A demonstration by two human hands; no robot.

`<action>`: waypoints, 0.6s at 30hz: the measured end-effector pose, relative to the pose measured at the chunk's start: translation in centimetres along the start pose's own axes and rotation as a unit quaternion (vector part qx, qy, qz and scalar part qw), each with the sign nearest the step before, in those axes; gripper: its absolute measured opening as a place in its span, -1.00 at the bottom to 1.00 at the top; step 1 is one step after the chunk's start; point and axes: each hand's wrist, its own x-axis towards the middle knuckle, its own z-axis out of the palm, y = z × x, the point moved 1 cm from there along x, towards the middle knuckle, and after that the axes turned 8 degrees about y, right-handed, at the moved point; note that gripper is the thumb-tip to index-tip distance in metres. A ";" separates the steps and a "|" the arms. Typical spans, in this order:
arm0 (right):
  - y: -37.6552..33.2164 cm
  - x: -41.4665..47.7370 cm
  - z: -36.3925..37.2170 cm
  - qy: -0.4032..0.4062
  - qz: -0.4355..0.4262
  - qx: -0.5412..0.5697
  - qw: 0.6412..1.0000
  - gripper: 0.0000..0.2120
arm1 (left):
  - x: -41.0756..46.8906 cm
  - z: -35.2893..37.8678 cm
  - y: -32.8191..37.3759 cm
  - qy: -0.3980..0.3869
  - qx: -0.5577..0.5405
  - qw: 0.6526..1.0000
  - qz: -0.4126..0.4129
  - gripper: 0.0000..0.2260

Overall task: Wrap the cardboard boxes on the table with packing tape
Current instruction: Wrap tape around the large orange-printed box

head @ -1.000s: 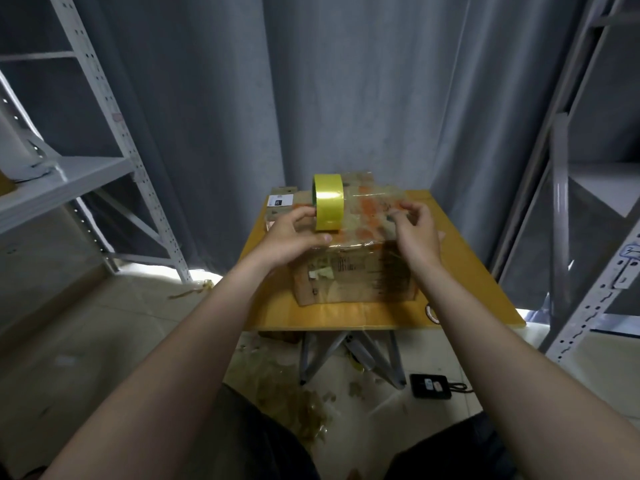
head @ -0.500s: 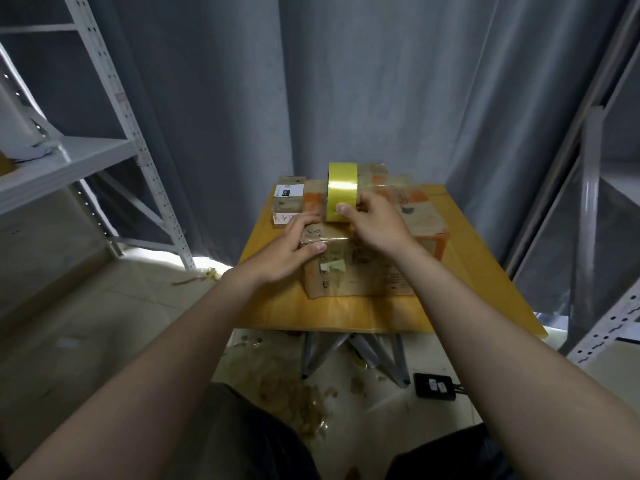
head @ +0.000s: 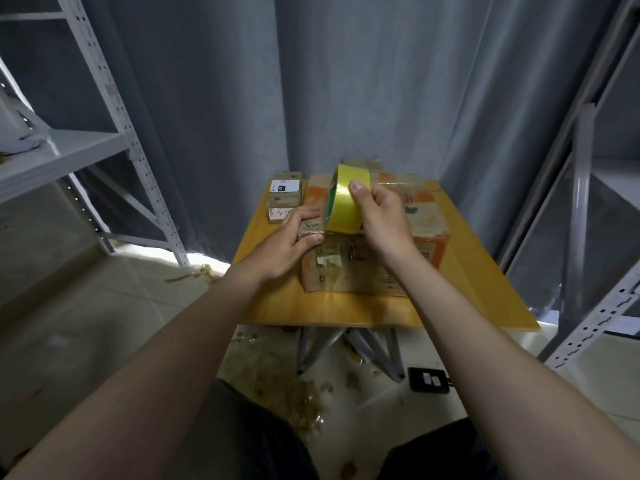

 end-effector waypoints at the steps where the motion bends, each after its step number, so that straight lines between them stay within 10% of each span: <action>1: -0.2 -0.1 0.3 0.005 -0.005 -0.008 1.000 -0.64 | -0.1 0.1 0.1 0.005 0.001 1.000 0.001 -0.53; 18: -0.7 -1.0 2.6 0.045 0.029 0.025 0.998 -0.55 | -0.9 1.2 0.7 0.053 -0.016 0.998 -0.025 -0.57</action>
